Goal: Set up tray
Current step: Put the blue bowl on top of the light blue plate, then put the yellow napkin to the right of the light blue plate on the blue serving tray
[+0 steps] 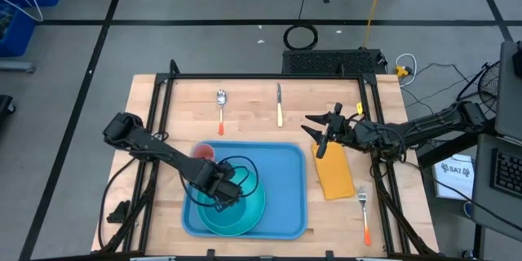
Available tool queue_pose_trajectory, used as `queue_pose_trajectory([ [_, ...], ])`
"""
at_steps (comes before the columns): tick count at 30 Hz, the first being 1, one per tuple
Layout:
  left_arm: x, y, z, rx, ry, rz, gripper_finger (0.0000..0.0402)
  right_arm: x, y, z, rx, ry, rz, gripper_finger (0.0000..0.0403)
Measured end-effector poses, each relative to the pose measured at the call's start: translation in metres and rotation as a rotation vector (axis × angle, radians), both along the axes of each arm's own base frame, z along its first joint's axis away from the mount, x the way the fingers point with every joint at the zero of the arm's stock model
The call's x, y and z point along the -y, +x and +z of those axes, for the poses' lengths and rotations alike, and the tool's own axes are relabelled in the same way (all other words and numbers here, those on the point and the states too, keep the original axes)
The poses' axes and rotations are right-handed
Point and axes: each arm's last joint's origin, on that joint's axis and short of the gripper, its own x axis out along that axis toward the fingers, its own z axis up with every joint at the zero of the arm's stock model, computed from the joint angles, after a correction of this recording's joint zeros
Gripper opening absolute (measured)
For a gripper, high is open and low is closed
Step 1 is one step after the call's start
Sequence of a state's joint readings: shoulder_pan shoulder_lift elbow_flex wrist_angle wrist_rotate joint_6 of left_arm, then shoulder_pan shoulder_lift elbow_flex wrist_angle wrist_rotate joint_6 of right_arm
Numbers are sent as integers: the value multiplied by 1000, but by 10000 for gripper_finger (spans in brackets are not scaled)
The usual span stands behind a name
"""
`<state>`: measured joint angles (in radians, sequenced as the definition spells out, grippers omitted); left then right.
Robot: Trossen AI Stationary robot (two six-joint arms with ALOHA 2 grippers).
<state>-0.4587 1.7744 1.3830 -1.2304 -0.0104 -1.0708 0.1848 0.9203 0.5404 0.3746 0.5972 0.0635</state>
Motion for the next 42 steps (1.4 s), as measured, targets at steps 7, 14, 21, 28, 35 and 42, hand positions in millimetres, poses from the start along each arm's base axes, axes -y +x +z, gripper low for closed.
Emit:
queue_pose_trajectory([
  [7, 0, 0, 0, 9, 15, 4, 26, 0, 0, 0, -1, 0, 0, 157],
  [14, -1, 0, 0, 13, 23, 13, 62, 0, 0, 0, -4, -1, 0, 157],
  [21, -1, 0, 0, 15, 39, 1, 86, 0, 0, -1, -13, -3, 0, 157],
  [28, -5, -8, 17, 70, 50, -15, 87, 0, 0, -1, -21, -20, 1, 157],
  [35, -17, -21, 55, 317, 185, -43, 88, 0, -1, -1, -21, -24, 2, 157],
  [42, -29, -42, 92, 553, 502, -129, 88, 1, -8, 2, -26, -21, 2, 157],
])
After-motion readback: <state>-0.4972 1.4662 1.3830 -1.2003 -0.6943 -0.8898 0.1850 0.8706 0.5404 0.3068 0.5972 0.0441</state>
